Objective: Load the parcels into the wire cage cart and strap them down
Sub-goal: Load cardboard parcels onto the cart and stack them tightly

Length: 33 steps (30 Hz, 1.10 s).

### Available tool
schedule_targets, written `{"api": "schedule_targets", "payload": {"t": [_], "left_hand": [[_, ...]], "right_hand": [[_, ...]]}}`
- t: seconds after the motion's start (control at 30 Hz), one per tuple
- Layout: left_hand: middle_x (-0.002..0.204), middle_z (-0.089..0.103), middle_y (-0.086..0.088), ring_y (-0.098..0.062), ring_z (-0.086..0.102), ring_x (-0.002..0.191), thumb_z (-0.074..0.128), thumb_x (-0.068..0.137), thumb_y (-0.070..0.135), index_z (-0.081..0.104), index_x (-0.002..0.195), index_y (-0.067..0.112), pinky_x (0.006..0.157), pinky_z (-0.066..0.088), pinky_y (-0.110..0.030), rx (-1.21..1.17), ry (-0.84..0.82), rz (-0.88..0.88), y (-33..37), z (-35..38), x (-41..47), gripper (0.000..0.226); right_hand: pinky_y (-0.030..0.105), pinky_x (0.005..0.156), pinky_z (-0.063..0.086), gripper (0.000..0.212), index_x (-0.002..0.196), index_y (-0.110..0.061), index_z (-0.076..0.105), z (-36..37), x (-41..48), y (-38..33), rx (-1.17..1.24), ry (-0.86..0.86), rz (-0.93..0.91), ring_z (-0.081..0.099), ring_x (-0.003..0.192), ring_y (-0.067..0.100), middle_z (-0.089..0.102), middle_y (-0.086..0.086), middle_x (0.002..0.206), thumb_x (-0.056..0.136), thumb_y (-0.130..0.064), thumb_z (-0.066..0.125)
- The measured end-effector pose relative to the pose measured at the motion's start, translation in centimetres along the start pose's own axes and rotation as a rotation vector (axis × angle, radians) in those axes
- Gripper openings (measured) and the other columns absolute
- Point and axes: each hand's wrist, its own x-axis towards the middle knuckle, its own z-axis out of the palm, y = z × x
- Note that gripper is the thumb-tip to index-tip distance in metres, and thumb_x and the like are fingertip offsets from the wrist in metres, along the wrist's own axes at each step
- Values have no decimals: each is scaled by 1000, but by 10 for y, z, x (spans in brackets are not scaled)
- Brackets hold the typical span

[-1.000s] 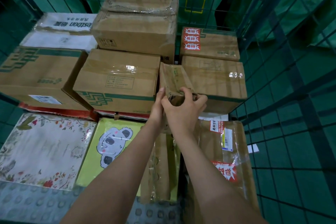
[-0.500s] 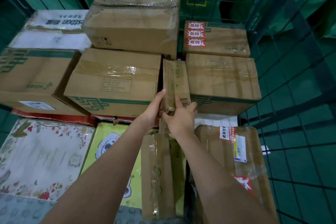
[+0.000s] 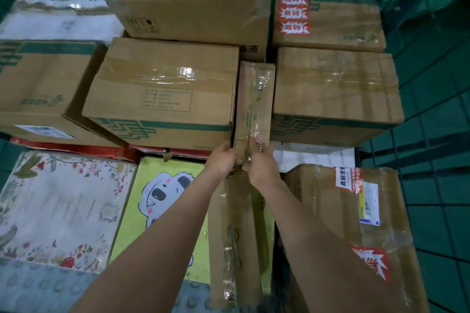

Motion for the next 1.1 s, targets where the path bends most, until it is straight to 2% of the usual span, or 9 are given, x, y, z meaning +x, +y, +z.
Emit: {"api": "schedule_targets", "payload": {"t": [0.1,0.27,0.37,0.43,0.5,0.63,0.77,0.9,1.1], "left_hand": [[149,25,-18,-38,33,132,58,87,27,20,148,20,105,36,-48,237,127,-132,-24,10,-13,73],[153,-21,-18,-44,-6,142,78,66,52,-25,145,26,111,20,-60,274,18,-367,-48,48,-42,133],[150,-30,-17,-44,-12,141,76,64,59,-35,140,27,106,21,-68,383,40,-442,-59,67,-48,138],[152,-23,-19,-44,-2,141,76,67,54,-38,138,28,102,26,-69,410,82,-464,-69,69,-51,137],[152,-6,-20,-41,14,139,75,70,51,-37,138,28,100,33,-65,430,125,-452,-75,65,-54,133],[148,8,-19,-38,24,134,72,66,59,-30,141,30,102,32,-59,503,184,-380,-75,47,-67,130],[140,19,-19,-37,26,129,67,62,65,-22,144,33,101,29,-55,592,219,-201,-63,23,-87,125],[140,20,-18,-36,27,128,63,60,70,-17,144,34,102,30,-55,626,256,-145,-47,6,-112,121],[134,25,-11,-30,30,123,62,60,71,-11,146,37,98,29,-47,730,348,-6,-17,-14,-147,118]], "right_hand": [[34,101,38,75,152,-31,2,-3,2,8,30,-57,14,46,120,32,7,14,150,96,-13,50],[32,89,49,89,147,-46,1,-14,-8,9,332,-142,17,23,142,25,-15,6,158,89,7,44],[32,74,51,95,146,-45,-10,-12,-12,7,391,-86,3,40,133,26,5,8,159,87,8,41],[23,52,42,92,147,-38,-16,-8,-11,10,449,-69,37,60,84,21,33,9,150,89,5,40],[21,45,35,86,148,-33,-15,-10,-14,14,464,-92,86,48,61,12,39,6,146,90,3,37],[20,47,33,82,150,-34,-8,-16,-22,18,456,-148,127,41,59,8,37,3,147,91,4,33],[18,37,30,75,152,-28,-5,-22,-26,12,452,-151,149,37,51,10,54,8,123,93,-1,33],[23,48,30,63,152,-23,6,-28,-29,2,451,-139,157,41,57,13,52,4,80,97,-10,35],[34,83,45,40,137,-6,42,-44,-35,-13,554,-148,213,54,102,28,55,16,123,99,-14,31]]}}
